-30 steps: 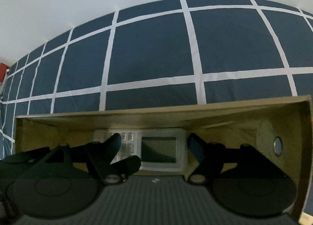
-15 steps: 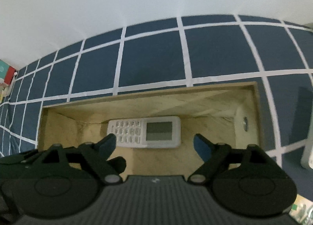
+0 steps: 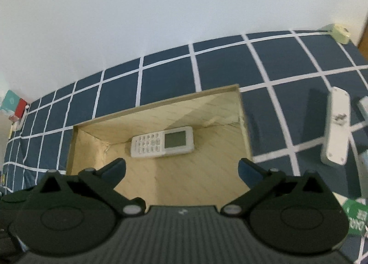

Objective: Organize objects
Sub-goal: 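Open the right tool to release the remote inside the box, then move the right tool to the DARLIE toothpaste box and lower it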

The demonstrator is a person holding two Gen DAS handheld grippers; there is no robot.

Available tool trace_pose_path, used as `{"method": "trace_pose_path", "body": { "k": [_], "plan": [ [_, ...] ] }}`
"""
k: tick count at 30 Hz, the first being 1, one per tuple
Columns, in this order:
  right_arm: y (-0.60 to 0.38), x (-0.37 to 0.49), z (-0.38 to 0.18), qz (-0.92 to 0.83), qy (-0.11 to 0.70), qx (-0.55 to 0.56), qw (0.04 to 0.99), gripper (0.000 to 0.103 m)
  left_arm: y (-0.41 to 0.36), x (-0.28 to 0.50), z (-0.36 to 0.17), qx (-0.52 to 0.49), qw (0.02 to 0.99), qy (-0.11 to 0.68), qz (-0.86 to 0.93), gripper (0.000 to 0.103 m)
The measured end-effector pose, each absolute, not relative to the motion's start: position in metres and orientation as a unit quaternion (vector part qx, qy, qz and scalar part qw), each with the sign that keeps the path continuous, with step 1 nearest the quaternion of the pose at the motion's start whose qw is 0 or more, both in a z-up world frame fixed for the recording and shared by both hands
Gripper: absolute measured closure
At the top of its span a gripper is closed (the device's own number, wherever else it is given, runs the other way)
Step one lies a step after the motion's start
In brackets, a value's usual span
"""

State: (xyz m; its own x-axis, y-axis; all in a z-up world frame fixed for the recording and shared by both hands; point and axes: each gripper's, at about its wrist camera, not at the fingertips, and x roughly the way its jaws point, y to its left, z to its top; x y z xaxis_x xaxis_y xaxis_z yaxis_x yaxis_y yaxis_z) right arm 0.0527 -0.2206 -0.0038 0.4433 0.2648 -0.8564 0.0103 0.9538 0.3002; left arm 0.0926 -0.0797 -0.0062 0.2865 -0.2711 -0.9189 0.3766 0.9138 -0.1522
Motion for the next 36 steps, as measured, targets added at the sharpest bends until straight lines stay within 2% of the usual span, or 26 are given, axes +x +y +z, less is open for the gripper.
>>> {"method": "trace_pose_path", "body": {
  "k": [14, 36],
  "plan": [
    [-0.277, -0.021, 0.024, 0.028, 0.494, 0.155, 0.855, 0.000, -0.115, 0.031, 0.023, 0.083, 0.802, 0.534, -0.254, 0.000],
    [-0.408, -0.102, 0.023, -0.102, 0.473, 0.216, 0.848, 0.000, -0.219, -0.024, 0.023, 0.150, 0.777, 0.515, -0.329, 0.000]
  ]
}}
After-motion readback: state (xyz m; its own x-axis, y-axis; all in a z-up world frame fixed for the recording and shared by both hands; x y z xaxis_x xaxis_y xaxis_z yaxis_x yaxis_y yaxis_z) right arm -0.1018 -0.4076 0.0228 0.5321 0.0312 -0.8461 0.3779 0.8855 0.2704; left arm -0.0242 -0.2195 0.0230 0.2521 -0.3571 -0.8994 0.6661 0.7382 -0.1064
